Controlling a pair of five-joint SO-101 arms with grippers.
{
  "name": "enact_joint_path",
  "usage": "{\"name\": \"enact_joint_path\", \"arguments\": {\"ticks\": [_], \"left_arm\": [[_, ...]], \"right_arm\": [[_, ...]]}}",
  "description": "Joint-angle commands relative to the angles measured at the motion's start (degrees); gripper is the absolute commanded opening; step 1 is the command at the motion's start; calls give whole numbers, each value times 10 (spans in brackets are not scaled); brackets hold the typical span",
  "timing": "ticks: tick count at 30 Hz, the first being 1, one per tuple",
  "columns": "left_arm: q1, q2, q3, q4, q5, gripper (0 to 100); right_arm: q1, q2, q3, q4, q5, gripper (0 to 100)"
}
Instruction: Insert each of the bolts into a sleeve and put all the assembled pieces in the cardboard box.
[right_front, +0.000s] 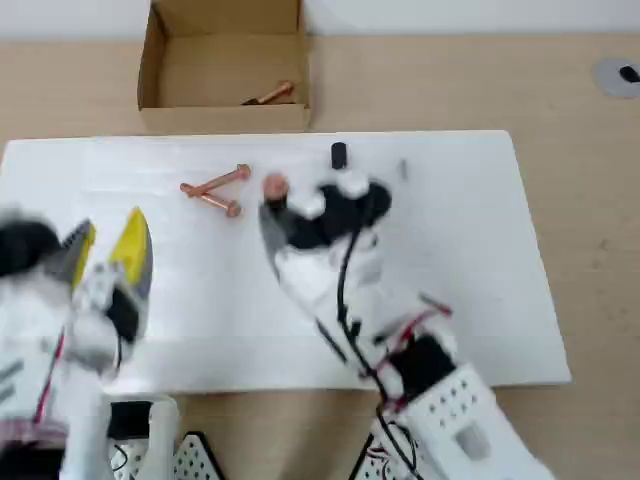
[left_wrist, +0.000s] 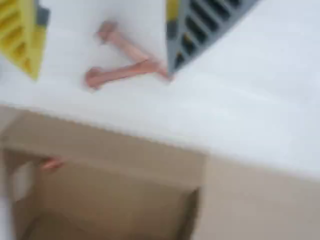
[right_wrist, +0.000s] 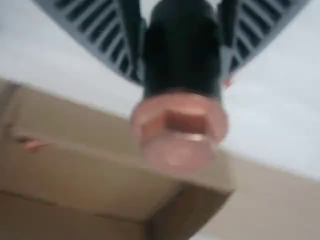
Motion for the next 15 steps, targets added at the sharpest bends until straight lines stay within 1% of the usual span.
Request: {"name": "enact_joint_path", "arguments": {"ticks": [1, 6, 10, 15], "left_arm": [[-25, 106, -25, -30, -3, 178], [-25, 183, -19, -82, -3, 178], [-25, 225, -19, -125, -4, 178], [-23, 301, -12, -173, -42, 178]], "right_arm": [[52, 175, -196, -17, -4, 9], [98, 420, -403, -16, -4, 9], [107, 603, -564, -17, -4, 9], [113, 804, -765, -17, -4, 9]]}}
